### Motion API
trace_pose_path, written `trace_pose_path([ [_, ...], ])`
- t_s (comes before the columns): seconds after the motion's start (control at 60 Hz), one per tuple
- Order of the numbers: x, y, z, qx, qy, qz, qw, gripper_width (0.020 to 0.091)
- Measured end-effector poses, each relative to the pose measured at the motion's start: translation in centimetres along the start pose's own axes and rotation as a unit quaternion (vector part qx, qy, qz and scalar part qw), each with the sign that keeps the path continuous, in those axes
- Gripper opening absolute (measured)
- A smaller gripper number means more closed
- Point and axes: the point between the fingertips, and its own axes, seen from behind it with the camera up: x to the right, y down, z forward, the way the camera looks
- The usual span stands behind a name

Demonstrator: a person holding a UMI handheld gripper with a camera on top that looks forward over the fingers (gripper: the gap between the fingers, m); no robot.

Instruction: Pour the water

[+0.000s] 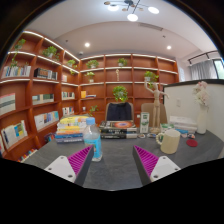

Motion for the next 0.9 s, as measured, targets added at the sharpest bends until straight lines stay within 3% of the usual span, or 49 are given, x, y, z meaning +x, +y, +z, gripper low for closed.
trace_pose_path([
  [0.1,-3.0,1.4,0.9,-0.016,-0.030,0.006,0.999,0.0801],
  [0.283,-9.4,2.0,8.7,0.008,-0.063,0.032,0.997,0.0801],
  [0.5,-10.0,1.9,14.0,0.005,-0.061,0.029,0.998,0.0787],
  [0.583,-9.7,2.0,15.4,0.006,-0.059,0.023,0.998,0.0716],
  [0.617,-9.2,1.9,15.9,0.011,-0.050,0.020,0.999,0.0646],
  [0.667,-8.3,1.9,16.3,0.015,-0.031,0.009,0.999,0.0479],
  [0.833,-8.3,2.0,16.0,0.013,-0.027,-0.011,0.999,0.0398],
  [0.9,-8.1,1.9,15.9,0.017,-0.026,-0.009,0.999,0.0332],
])
